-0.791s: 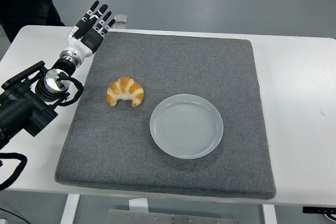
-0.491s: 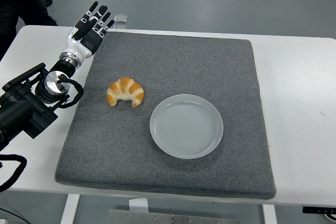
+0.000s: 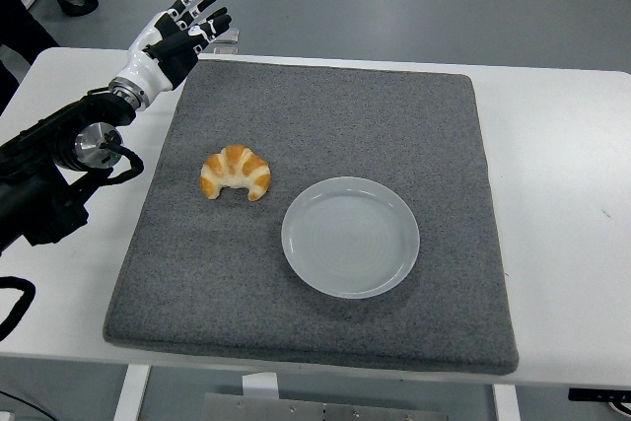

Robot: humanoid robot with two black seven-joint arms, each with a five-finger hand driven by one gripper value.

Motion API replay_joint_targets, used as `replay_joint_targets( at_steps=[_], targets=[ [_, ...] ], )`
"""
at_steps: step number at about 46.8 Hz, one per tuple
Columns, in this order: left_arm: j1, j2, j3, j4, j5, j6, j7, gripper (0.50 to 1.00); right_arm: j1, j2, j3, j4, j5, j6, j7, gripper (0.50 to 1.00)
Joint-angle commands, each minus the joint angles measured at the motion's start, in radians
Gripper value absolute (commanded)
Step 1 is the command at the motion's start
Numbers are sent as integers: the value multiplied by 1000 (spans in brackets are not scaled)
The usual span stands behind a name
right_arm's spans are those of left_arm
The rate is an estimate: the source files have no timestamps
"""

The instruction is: Place the bread on the plate

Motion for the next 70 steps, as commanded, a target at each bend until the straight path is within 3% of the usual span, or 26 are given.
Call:
replay_joint_targets(
  at_steps=[1,11,19,46,63,70],
  targets=[
    [-5,4,2,0,32,-9,-16,994,0,0,0,0,0,-1,0,932],
    [-47,35,32,-2,91,-78,-7,992,0,0,0,0,0,0,0,932],
    [-87,67,117,-14,321,-113,-8,992,0,0,0,0,0,0,0,932],
    [-84,234,184,-381,1033,-113,-11,990,0,0,0,0,0,0,0,932],
    [-84,289,198,-441,1292,-115,-10,990,0,0,0,0,0,0,0,932],
    [-79,289,200,-442,1311,-113,-7,988,0,0,0,0,0,0,0,930]
  ],
)
